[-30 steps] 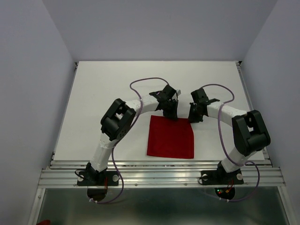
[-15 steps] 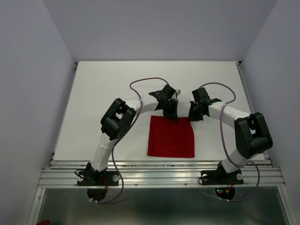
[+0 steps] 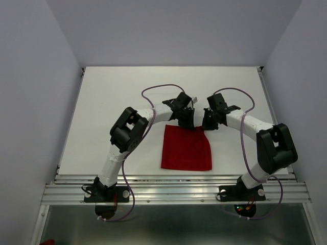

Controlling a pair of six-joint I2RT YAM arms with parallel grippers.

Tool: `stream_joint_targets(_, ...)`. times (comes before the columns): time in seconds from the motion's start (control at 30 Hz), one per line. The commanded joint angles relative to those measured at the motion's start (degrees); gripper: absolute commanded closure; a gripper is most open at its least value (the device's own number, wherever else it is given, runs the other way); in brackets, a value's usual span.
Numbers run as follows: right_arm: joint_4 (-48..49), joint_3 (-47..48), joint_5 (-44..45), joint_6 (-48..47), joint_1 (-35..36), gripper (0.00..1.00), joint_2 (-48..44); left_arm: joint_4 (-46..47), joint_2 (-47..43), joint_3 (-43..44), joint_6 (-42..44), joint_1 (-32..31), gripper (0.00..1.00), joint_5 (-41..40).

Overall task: Fold the napkin into a case and place the utensils inside
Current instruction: Fold the lower triangle-folded napkin at the center of the board.

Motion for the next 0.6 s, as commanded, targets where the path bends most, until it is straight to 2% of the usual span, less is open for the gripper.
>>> stream_joint_targets(0.0,-2.4,3.7,1.4,1.8,1.2,0.99,-1.0,-0.4,1.3,-1.6,0.8,0.5,1.00,-2.2)
stream_joint_targets(0.2,-5.7,3.8,9.6,3.4,1.2,0.99,0.0,-0.9,-4.5,-3.8,1.4,0.5,1.00,-4.6)
stream_joint_targets(0.43,-5.9,3.6,10.2,3.6,1.2,0.99,-0.2,-0.7,-11.4,-8.5,1.3,0.3,1.00,-3.7)
stream_joint_targets(0.57,-5.8,3.7,10.0,3.6,1.2,0.99,0.1,-0.3,-13.1,-11.0,1.6,-0.2,1.00,-0.1)
